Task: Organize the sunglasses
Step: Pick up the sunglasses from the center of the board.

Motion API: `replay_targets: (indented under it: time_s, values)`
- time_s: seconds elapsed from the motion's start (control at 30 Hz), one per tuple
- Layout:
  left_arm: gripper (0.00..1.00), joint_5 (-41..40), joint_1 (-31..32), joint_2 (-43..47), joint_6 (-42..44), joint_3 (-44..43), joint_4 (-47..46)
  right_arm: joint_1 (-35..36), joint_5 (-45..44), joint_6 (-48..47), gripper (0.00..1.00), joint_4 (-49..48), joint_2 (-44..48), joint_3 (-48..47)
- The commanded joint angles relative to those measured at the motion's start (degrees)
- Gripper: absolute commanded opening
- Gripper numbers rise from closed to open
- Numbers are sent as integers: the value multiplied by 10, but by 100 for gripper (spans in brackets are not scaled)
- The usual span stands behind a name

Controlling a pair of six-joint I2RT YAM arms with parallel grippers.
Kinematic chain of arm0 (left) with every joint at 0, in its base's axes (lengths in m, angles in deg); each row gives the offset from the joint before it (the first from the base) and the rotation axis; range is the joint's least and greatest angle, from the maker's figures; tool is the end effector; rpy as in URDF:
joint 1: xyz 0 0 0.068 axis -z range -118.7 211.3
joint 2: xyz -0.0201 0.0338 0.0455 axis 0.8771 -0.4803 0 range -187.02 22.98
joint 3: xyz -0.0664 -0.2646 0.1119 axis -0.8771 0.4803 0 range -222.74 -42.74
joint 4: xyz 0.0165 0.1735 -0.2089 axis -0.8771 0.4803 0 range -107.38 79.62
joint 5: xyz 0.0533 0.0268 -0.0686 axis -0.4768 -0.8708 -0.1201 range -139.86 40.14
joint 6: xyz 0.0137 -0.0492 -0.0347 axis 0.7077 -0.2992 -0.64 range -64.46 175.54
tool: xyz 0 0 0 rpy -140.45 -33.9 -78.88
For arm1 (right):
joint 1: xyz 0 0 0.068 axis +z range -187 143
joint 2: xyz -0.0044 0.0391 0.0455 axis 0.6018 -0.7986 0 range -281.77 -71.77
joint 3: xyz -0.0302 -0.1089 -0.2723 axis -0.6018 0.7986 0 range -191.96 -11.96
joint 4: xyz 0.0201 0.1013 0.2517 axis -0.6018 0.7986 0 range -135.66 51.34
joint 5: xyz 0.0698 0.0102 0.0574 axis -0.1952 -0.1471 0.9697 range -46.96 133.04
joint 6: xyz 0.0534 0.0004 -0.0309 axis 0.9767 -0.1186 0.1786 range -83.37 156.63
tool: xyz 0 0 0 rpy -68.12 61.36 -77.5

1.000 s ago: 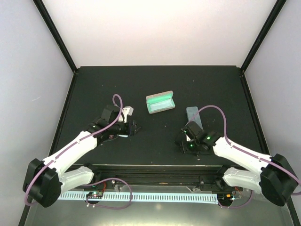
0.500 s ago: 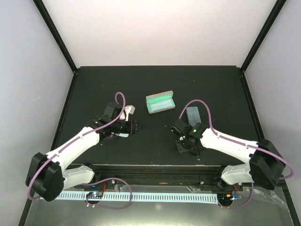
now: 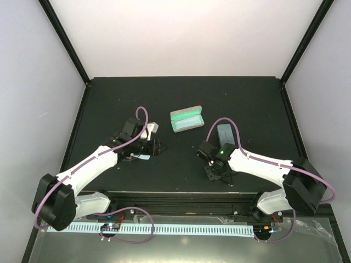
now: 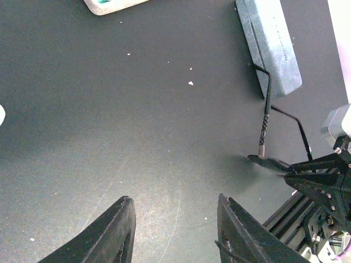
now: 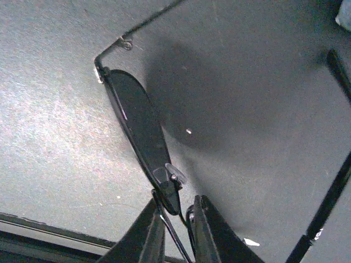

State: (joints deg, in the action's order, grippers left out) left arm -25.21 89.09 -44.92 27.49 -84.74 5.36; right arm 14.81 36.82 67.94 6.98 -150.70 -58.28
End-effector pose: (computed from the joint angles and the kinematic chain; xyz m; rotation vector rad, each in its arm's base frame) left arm 0.2083 -0.1318 0.2339 0.2038 2.5400 -0.9392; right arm 0.1420 0.1723 0.1873 -0.5286 2.9605 -0.0395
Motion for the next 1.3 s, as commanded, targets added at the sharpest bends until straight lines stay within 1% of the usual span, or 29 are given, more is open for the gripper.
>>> replay_targets:
  time_s: [0.0, 0.17, 0.23, 0.4, 0.57, 0.73, 0.8, 0.83, 0.9, 0.97, 1.0, 1.03, 1.1, 1.17, 1.27]
  values:
    - [41, -8, -5, 5, 5, -19, 5, 5, -17, -7, 14, -4, -22, -14]
    - [38, -37, -16, 26, -18, -16, 0, 6, -22, -24, 2, -21, -37, -38]
    - [37, -39, -24, 35, -26, -18, -7, 6, -28, -35, 1, -24, -40, -56]
    - [36, -39, -47, 53, -41, -40, -6, 6, -4, -76, 1, -45, -30, -110]
    - [37, -10, -65, 74, -51, -69, 5, 6, 40, -119, 1, -105, 13, -157]
    - [40, 20, -67, 94, -73, -71, 6, 6, 70, -125, 1, -213, 62, -186]
    - [40, 38, -68, 100, -85, -69, 2, 6, 94, -119, 1, -269, 76, -195]
    - [41, 54, -68, 103, -93, -68, -10, 6, 121, -117, 1, -298, 82, -197]
    - [42, 97, -68, 110, -118, -58, -50, 6, 167, -114, 1, -369, 98, -190]
    - [43, 146, -68, 114, -149, -48, -94, 6, 213, -106, 1, -472, 116, -173]
    - [43, 172, -67, 114, -163, -48, -109, 6, 236, -102, 1, -501, 122, -165]
    - [43, 187, -67, 117, -173, -48, -116, 6, 254, -95, 1, -558, 126, -158]
    - [43, 198, -66, 127, -185, -49, -117, 6, 267, -80, 1, -624, 129, -149]
    - [43, 195, -66, 139, -189, -48, -110, 6, 262, -72, 1, -665, 126, -149]
    - [38, 213, -66, 149, -216, -37, -137, 6, 259, -68, 1, -712, 114, -153]
